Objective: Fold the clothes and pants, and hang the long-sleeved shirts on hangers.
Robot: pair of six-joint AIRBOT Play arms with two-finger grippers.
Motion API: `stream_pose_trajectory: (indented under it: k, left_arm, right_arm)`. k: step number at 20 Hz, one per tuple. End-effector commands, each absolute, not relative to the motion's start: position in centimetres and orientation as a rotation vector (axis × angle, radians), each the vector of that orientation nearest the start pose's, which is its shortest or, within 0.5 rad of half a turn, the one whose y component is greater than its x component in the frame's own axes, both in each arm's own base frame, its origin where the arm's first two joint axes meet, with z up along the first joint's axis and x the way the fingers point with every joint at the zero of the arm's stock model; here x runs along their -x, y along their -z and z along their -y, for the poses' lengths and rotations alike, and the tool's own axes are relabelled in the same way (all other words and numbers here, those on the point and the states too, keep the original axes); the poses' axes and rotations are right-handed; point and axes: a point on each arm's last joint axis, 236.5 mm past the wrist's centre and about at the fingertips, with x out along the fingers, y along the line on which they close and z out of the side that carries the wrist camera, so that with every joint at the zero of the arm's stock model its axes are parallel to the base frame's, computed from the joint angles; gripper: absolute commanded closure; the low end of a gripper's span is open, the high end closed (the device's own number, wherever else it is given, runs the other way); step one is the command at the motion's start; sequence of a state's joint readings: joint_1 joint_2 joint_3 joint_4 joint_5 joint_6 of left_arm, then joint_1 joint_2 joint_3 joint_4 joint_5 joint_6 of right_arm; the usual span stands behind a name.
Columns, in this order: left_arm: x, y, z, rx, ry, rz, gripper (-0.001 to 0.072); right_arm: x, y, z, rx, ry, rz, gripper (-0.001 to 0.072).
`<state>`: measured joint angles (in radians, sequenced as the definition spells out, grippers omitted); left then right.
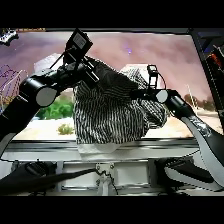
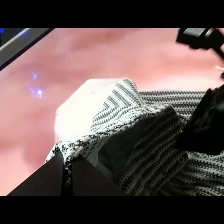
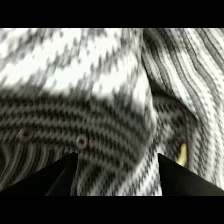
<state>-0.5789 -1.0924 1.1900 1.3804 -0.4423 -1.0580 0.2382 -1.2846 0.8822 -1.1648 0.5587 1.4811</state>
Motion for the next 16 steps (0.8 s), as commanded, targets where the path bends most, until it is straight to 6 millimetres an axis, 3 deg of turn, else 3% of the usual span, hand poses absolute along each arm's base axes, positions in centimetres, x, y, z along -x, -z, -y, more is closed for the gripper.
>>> stream_pose_trajectory:
  k: [1, 4, 6, 7, 9, 10, 11, 13, 15, 16]
  left_arm:
    - [-39.6, -22.2, 28.2, -0.408, 0.706, -0.213, 0.0682]
    - [-39.6, -22.2, 28.2, -0.408, 0.705, -0.213, 0.0683]
    - [-39.6, -22.2, 28.1, -0.408, 0.704, -0.213, 0.0683]
    - [-39.6, -22.2, 28.1, -0.408, 0.703, -0.213, 0.0683]
    - [-39.8, -22.2, 27.9, -0.434, 0.695, -0.207, 0.0683]
    - [-39.9, -22.5, 27.5, -0.473, 0.682, -0.192, 0.0683]
    - [-40.0, -23.2, 27.0, -0.513, 0.664, -0.166, 0.0683]
    - [-39.4, -27.2, 26.0, -0.538, 0.631, -0.076, 0.0683]
    - [-37.6, -34.1, 24.9, -0.495, 0.598, 0.064, 0.0683]
    - [-36.0, -38.6, 24.2, -0.436, 0.582, 0.157, 0.0684]
  right_arm:
    - [-43.4, 3.8, -15.2, -0.270, -0.248, -0.906, 0.0146]
    - [-45.6, 3.4, -15.3, -0.397, -0.193, -0.834, 0.0193]
    - [-46.5, 3.7, -15.7, -0.493, -0.166, -0.824, 0.0442]
    - [-46.8, 3.6, -15.9, -0.522, -0.163, -0.828, 0.0679]
    - [-46.6, 2.1, -16.7, -0.542, -0.193, -0.837, 0.0679]
    - [-46.1, 0.4, -17.3, -0.530, -0.235, -0.843, 0.0679]
    - [-45.5, -2.7, -18.1, -0.474, -0.308, -0.824, 0.0679]
    - [-43.9, -11.6, -19.1, -0.356, -0.451, -0.699, 0.0680]
    - [-41.3, -23.7, -19.4, -0.278, -0.557, -0.474, 0.0680]
    - [-39.5, -30.0, -19.1, -0.250, -0.591, -0.343, 0.0680]
